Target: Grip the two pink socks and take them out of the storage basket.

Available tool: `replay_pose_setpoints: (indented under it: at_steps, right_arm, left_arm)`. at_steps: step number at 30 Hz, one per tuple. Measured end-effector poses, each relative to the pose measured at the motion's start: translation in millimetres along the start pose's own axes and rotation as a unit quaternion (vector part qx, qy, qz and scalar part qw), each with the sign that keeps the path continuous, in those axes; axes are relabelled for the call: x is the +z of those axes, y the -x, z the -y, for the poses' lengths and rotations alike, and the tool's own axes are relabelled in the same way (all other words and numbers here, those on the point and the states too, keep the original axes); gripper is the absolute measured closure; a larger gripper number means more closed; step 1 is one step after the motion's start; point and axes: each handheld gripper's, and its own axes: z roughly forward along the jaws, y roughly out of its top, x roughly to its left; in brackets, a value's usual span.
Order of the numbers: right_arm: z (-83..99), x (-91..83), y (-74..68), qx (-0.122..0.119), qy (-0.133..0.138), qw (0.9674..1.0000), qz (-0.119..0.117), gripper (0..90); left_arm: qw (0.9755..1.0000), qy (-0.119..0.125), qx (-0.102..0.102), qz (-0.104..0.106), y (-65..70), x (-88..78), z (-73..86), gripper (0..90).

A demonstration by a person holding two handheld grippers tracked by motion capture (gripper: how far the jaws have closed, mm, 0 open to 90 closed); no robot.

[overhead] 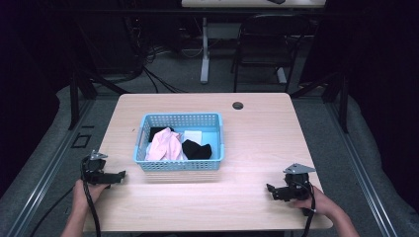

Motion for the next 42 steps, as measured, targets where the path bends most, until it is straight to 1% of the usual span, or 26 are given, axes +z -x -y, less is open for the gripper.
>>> replay_pose_setpoints:
  at_steps: [4, 8, 11, 12, 14, 15, 17, 19, 20, 21, 25, 27, 30, 33, 34, 35, 38, 39, 41, 42]
  right_arm:
    - [0.0, -0.1, 0.0, -0.001, 0.000, 1.0000, 0.000, 0.0]
    - [0.0, -0.1, 0.0, -0.001, 0.000, 1.0000, 0.000, 0.0]
    - [0.1, 0.2, 0.2, -0.001, 0.001, 1.0000, 0.000, 0.0]
    - [0.0, 0.1, -0.1, 0.000, 0.001, 1.0000, 0.000, 0.0]
    - [0.0, 0.1, 0.0, 0.000, 0.000, 1.0000, 0.000, 0.0]
    - [0.0, 0.1, 0.0, 0.001, 0.000, 1.0000, 0.000, 0.0]
    - [0.0, 0.0, 0.0, 0.000, 0.000, 1.0000, 0.000, 0.0]
    - [0.0, 0.1, 0.0, 0.000, 0.000, 1.0000, 0.000, 0.0]
    - [0.0, 0.1, 0.0, 0.000, 0.000, 1.0000, 0.000, 0.0]
    - [0.0, 0.1, 0.0, 0.000, 0.000, 1.0000, 0.000, 0.0]
    - [0.0, 0.1, 0.1, 0.001, 0.000, 1.0000, 0.000, 0.0]
    - [0.1, 0.4, 0.2, 0.000, 0.002, 1.0000, 0.000, 0.0]
    - [0.1, 0.4, 0.2, 0.000, 0.002, 1.0000, -0.001, 0.0]
    - [0.0, 0.1, 0.0, 0.001, 0.000, 1.0000, 0.000, 0.0]
    - [0.0, 0.1, 0.0, 0.000, 0.000, 1.0000, 0.000, 0.0]
    - [0.0, 0.1, 0.0, 0.000, 0.000, 1.0000, 0.000, 0.0]
    - [0.0, 0.0, 0.0, 0.000, 0.000, 1.0000, 0.000, 0.0]
    - [0.0, 0.1, 0.0, 0.000, 0.000, 1.0000, 0.000, 0.0]
    - [0.1, 0.1, -0.1, 0.000, 0.000, 1.0000, 0.000, 0.0]
    - [0.0, -0.1, 0.1, -0.001, 0.000, 1.0000, 0.000, 0.0]
  left_arm:
    - [1.0000, -0.001, 0.000, -0.001, 0.1, 0.1, -0.3, 0.0]
    - [1.0000, -0.006, 0.005, 0.002, -1.1, 0.5, -2.0, 0.0]
    - [0.9999, -0.015, 0.005, 0.004, -2.0, 0.1, -3.6, 0.0]
    - [0.9999, -0.017, 0.003, 0.001, -2.1, 0.3, -4.2, 0.0]
    - [0.9997, -0.026, -0.002, 0.000, -2.5, -0.1, -5.8, 0.0]
    - [0.9996, -0.030, 0.000, -0.002, -3.4, -0.3, -6.4, 0.0]
    - [0.9995, -0.031, -0.006, -0.003, -3.7, -1.2, -7.2, 0.0]
    - [0.9997, -0.025, -0.006, -0.005, -3.7, -4.8, -8.3, 0.0]
    - [0.9997, -0.024, 0.000, -0.005, -2.8, -8.9, -11.3, 0.0]
    - [0.9997, -0.024, 0.000, -0.005, -2.8, -8.9, -11.3, 0.0]
    - [0.9999, -0.013, -0.009, 0.002, -0.6, -18.3, -18.3, 0.0]
    - [0.9998, -0.019, -0.006, 0.001, 0.7, -21.2, -20.9, 0.0]
    - [0.9996, -0.024, -0.011, 0.005, 0.6, -25.8, -24.3, 0.0]
    - [0.9994, -0.025, -0.021, 0.008, -0.5, -31.1, -27.7, 0.0]
    - [0.9993, -0.027, -0.026, 0.010, -1.8, -35.7, -30.0, 0.0]
    - [0.9993, -0.027, -0.026, 0.010, -1.8, -35.7, -30.0, 0.0]
    - [0.9993, -0.020, -0.029, 0.008, -3.4, -43.7, -33.8, 0.0]
    - [0.9993, -0.018, -0.030, 0.011, -3.7, -46.7, -35.3, 0.0]
    - [0.9994, -0.013, -0.031, 0.011, -3.5, -52.1, -38.6, 0.0]
    - [0.9993, -0.011, -0.033, 0.016, -2.4, -57.3, -42.3, 0.0]
